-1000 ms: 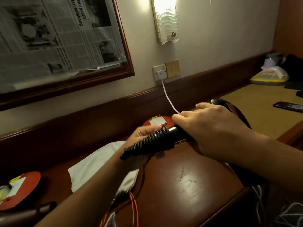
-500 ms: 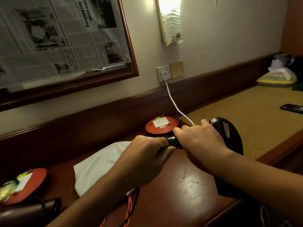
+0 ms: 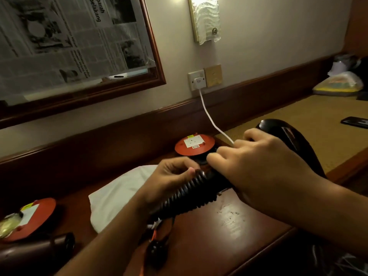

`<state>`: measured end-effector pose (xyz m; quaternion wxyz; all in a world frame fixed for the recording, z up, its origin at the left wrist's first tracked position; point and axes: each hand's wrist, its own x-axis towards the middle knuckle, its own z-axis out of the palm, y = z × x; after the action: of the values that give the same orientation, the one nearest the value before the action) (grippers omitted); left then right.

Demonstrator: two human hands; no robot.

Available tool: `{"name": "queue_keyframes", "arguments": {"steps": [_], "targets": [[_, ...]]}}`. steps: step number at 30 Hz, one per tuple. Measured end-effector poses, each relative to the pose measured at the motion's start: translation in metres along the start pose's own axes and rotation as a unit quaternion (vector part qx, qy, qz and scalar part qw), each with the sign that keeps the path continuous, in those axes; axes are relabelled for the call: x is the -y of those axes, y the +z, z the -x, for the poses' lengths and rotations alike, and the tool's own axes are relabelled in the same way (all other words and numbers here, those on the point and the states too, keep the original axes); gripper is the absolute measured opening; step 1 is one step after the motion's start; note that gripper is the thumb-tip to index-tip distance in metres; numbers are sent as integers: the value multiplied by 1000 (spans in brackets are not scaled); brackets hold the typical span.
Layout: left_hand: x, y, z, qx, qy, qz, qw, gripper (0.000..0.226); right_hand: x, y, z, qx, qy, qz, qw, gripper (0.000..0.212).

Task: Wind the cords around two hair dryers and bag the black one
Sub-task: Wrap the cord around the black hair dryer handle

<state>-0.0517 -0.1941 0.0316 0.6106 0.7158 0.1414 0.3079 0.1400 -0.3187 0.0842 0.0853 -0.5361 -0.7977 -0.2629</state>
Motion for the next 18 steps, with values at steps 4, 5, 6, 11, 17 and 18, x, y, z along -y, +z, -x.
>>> {"name": "queue_keyframes", "arguments": {"steps": [4, 5, 6, 11, 17, 18], "targets": [[22, 38, 21, -65, -57, -68, 994, 43, 6, -3, -2, 5, 70, -75, 995, 28], [22, 47, 24, -82, -72, -120, 987, 44, 6, -2, -4, 3, 89, -84, 992, 27], [19, 54, 27, -89, -75, -172, 978, 40, 6, -1, -7, -2, 112, -89, 990, 26], [5, 77, 37, -72, -91, -369, 922, 30, 6, 17, -24, 32, 183, -70, 980, 25], [-29, 62, 36, -108, 51, -625, 771, 24, 15, 33, -32, 115, 176, -21, 977, 26], [-34, 58, 35, -101, 64, -640, 759, 24, 16, 34, -31, 115, 164, -19, 979, 25]]}}
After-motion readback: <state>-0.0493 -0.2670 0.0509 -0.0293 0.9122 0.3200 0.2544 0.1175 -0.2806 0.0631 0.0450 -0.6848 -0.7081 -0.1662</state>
